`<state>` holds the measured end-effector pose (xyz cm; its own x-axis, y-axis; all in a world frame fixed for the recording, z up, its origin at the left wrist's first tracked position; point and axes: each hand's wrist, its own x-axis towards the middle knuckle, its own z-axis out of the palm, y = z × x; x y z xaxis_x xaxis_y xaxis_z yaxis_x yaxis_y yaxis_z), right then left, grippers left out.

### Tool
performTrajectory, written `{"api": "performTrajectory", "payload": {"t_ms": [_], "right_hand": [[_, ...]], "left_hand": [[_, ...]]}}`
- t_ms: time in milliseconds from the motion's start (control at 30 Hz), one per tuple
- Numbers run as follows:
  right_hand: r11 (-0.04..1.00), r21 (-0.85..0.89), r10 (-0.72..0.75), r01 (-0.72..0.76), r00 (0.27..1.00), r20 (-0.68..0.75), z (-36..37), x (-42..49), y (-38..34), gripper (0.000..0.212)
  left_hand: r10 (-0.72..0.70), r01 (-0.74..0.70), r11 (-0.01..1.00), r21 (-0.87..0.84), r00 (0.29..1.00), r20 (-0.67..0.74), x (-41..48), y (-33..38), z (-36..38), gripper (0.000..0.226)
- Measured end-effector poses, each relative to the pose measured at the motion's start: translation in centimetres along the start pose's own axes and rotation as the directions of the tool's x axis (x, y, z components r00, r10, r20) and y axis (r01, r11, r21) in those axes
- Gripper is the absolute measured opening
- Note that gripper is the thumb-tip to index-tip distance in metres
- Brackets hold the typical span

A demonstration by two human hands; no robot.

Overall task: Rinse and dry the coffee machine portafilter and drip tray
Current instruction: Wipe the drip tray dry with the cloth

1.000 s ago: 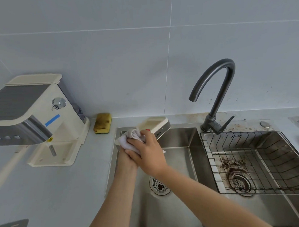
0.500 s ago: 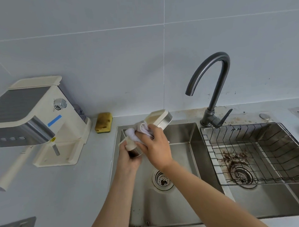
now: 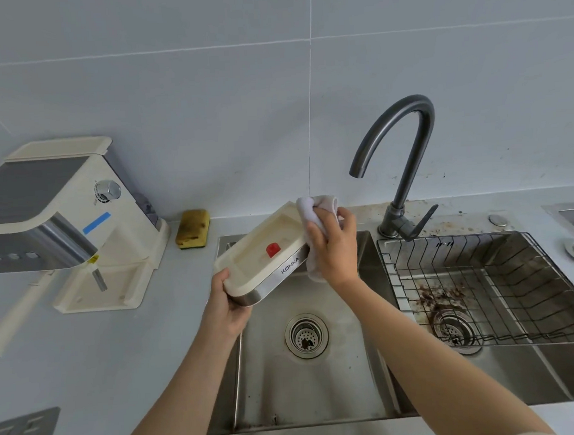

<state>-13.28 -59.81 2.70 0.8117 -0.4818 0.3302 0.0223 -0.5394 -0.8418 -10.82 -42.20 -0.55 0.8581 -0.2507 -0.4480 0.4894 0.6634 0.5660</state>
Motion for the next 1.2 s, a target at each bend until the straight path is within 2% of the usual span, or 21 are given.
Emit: {"api": "performTrajectory", "payload": {"t_ms": [100, 233, 300, 333, 400, 433, 500, 533, 600, 700, 733, 833, 900, 967, 1033, 1100, 1133, 1167, 1200], "right_hand": [[0.984, 0.108, 0.129, -0.140, 0.986, 0.103, -0.7, 0.6, 0.5, 0.027], [0.960, 0.247, 0.070, -0.135, 0.965, 0.252, -1.6, 1.3, 1.0, 0.027], [0.941, 0.288, 0.081, -0.177, 0.946, 0.314, -2.0, 1.6, 1.0, 0.027], [0.933, 0.295, 0.098, -0.204, 0.936, 0.339, -2.1, 1.9, 1.1, 0.024], [0.921, 0.302, 0.118, -0.245, 0.916, 0.383, -2.1, 2.3, 1.4, 0.019], [0.922, 0.297, 0.117, -0.250, 0.908, 0.403, -2.1, 2.5, 1.5, 0.018], [0.931, 0.269, 0.117, -0.248, 0.899, 0.422, -1.9, 3.0, 1.9, 0.017], [0.935, 0.255, 0.121, -0.247, 0.898, 0.424, -1.8, 3.2, 2.1, 0.017], [0.940, 0.235, 0.128, -0.246, 0.896, 0.425, -1.6, 3.8, 2.5, 0.017], [0.942, 0.197, 0.162, -0.270, 0.884, 0.438, -1.3, 4.7, 3.2, 0.022], [0.942, 0.183, 0.176, -0.280, 0.880, 0.441, -1.1, 5.0, 3.4, 0.025], [0.952, 0.114, 0.206, -0.285, 0.867, 0.453, -0.1, 5.8, 4.0, 0.028], [0.966, -0.013, 0.234, -0.260, 0.848, 0.476, 0.9, 6.7, 4.5, 0.030], [0.949, -0.089, 0.306, -0.301, 0.819, 0.486, 1.6, 7.7, 5.0, 0.027], [0.920, -0.120, 0.383, -0.374, 0.788, 0.482, 2.1, 8.8, 5.3, 0.021], [0.917, -0.210, 0.398, -0.338, 0.778, 0.486, 2.4, 10.0, 5.7, 0.023], [0.925, -0.270, 0.374, -0.269, 0.778, 0.505, 2.6, 10.6, 5.9, 0.021], [0.920, -0.365, 0.333, -0.142, 0.774, 0.539, 2.9, 11.3, 6.4, 0.015], [0.879, -0.474, 0.273, 0.055, 0.757, 0.594, 3.3, 12.1, 6.9, 0.014]], "left_hand": [[-0.035, 0.033, 0.998, 0.059, 0.999, 0.033, 0.4, 1.0, -1.3, 0.023], [-0.103, 0.093, 0.987, 0.129, 0.992, 0.076, 0.6, 2.6, -2.3, 0.024], [-0.136, 0.114, 0.979, 0.167, 0.983, 0.124, 0.8, 3.3, -2.5, 0.056], [-0.154, 0.126, 0.973, 0.192, 0.978, 0.141, 0.9, 3.7, -2.6, 0.060], [-0.178, 0.143, 0.964, 0.224, 0.974, 0.143, 1.3, 4.2, -2.8, 0.044], [-0.187, 0.152, 0.961, 0.231, 0.972, 0.139, 1.6, 4.4, -2.9, 0.050], [-0.205, 0.163, 0.954, 0.253, 0.967, 0.150, 2.2, 4.6, -3.1, 0.086], [-0.216, 0.169, 0.949, 0.265, 0.964, 0.158, 2.3, 4.6, -3.1, 0.095], [-0.233, 0.178, 0.939, 0.293, 0.959, 0.162, 2.5, 4.3, -3.0, 0.086], [-0.252, 0.199, 0.928, 0.315, 0.958, 0.137, 2.6, 4.0, -2.9, 0.026], [-0.251, 0.197, 0.927, 0.319, 0.958, 0.139, 2.8, 3.8, -3.0, 0.024], [-0.239, 0.178, 0.926, 0.333, 0.959, 0.152, 3.5, 3.6, -3.8, 0.041], [-0.216, 0.163, 0.926, 0.341, 0.968, 0.124, 4.1, 3.5, -4.4, 0.032], [-0.207, 0.156, 0.925, 0.348, 0.971, 0.117, 4.5, 3.4, -4.8, 0.034], [-0.212, 0.142, 0.919, 0.368, 0.965, 0.156, 4.7, 3.3, -5.1, 0.056], [-0.231, 0.144, 0.904, 0.402, 0.957, 0.178, 5.1, 3.4, -5.4, 0.085], [-0.243, 0.152, 0.901, 0.406, 0.952, 0.184, 5.3, 3.3, -5.6, 0.089], [-0.255, 0.161, 0.900, 0.406, 0.948, 0.190, 5.6, 3.2, -5.8, 0.089], [-0.262, 0.169, 0.901, 0.399, 0.946, 0.190, 5.9, 3.1, -6.0, 0.088]]}}
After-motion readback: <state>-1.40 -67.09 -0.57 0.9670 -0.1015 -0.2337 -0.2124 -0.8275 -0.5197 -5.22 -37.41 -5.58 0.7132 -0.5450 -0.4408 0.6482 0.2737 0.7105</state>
